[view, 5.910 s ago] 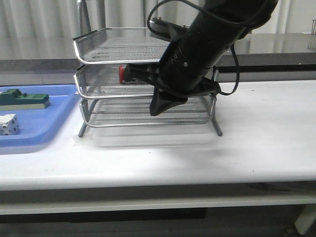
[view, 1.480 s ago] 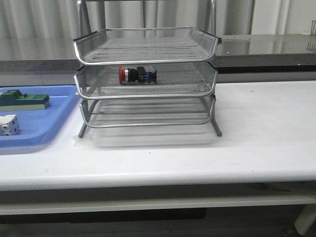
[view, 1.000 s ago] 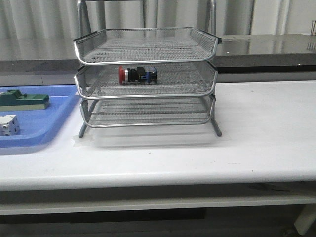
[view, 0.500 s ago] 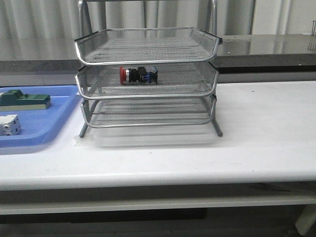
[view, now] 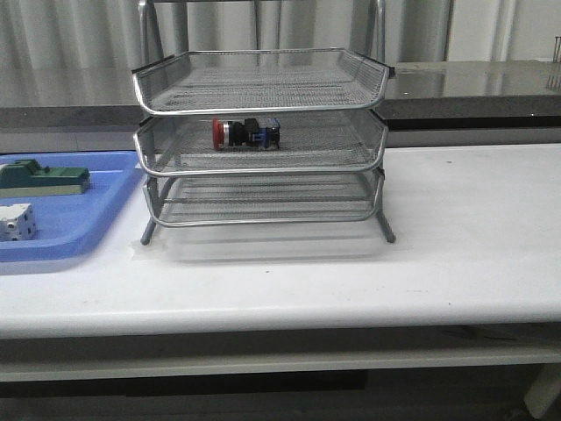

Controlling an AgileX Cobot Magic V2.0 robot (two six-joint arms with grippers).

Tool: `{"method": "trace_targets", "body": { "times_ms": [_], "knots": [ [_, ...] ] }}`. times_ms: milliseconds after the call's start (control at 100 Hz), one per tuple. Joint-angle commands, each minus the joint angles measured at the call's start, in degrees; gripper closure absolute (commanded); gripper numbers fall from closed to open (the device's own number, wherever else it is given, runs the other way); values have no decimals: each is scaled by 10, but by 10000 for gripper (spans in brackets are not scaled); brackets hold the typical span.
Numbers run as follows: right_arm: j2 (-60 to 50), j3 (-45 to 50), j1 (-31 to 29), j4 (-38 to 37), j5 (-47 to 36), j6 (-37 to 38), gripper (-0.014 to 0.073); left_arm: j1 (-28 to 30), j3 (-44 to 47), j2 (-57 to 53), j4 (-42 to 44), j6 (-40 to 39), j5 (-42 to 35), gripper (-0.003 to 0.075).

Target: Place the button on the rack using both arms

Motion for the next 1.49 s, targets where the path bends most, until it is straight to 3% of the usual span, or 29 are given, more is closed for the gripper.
{"method": "trace_targets", "body": {
  "times_ms": [0, 320, 550, 1480],
  "knots": [
    [-11, -11, -3, -5, -49, 1, 654, -1, 32, -16, 4, -8, -65, 741],
    [-11, -11, -3, -5, -50, 1, 654, -1, 32, -18, 24, -23, -66, 741],
    [-11, -11, -3, -5, -50, 1, 654, -31, 32, -18, 27, -23, -65, 741],
    [-11, -11, -3, -5, -50, 1, 654, -27, 32, -18, 25, -23, -65, 741]
  ]
}}
